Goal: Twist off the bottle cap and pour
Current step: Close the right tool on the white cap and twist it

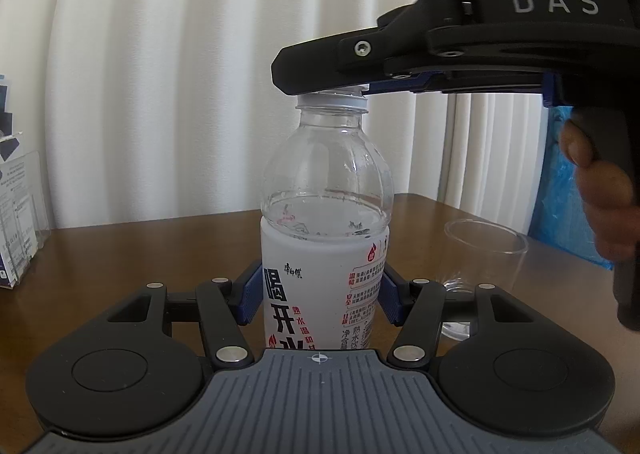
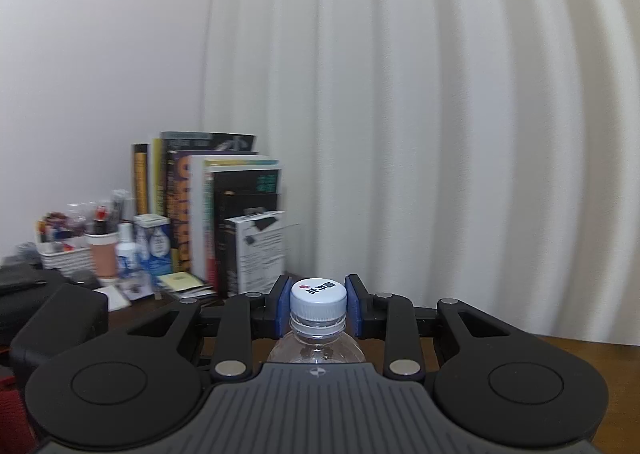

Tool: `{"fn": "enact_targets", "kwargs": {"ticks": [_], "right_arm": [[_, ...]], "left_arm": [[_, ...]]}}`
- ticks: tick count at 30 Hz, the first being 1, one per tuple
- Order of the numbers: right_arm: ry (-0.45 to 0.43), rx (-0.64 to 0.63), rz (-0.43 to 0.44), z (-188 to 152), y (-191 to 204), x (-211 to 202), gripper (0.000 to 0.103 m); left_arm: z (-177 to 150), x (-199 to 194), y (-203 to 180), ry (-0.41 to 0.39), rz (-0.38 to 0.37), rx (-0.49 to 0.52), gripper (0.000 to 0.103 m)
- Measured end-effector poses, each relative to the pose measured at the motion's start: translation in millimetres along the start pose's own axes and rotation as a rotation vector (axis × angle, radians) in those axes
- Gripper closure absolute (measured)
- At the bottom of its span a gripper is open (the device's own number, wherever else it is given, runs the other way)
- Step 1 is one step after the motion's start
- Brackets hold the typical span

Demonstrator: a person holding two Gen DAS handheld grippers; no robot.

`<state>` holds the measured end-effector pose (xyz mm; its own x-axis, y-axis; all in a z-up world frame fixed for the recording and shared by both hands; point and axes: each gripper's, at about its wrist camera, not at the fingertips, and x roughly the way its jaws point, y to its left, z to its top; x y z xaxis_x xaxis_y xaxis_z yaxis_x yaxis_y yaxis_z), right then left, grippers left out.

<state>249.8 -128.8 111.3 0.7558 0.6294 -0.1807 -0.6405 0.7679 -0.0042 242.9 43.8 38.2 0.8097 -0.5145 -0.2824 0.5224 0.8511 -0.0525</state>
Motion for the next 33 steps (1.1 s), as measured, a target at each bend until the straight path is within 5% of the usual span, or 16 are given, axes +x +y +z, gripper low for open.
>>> {"fn": "enact_targets", "kwargs": {"ticks": [9,19,33], "right_arm": [[0.067,-0.073,0.207,16,-26,5,0.071],[0.106,-0.220,0.310,26,-30,9,0.071],[0.111,-0.251,0.426,30,-46,11,0.071]], "left_arm": [[1,-2,1,0.001,-0.002,0.005,0.045],[0,1,2,0.001,-0.006,0.007,0.045],[0,4,3,0.002,-0.014,0.004,0.045]]}}
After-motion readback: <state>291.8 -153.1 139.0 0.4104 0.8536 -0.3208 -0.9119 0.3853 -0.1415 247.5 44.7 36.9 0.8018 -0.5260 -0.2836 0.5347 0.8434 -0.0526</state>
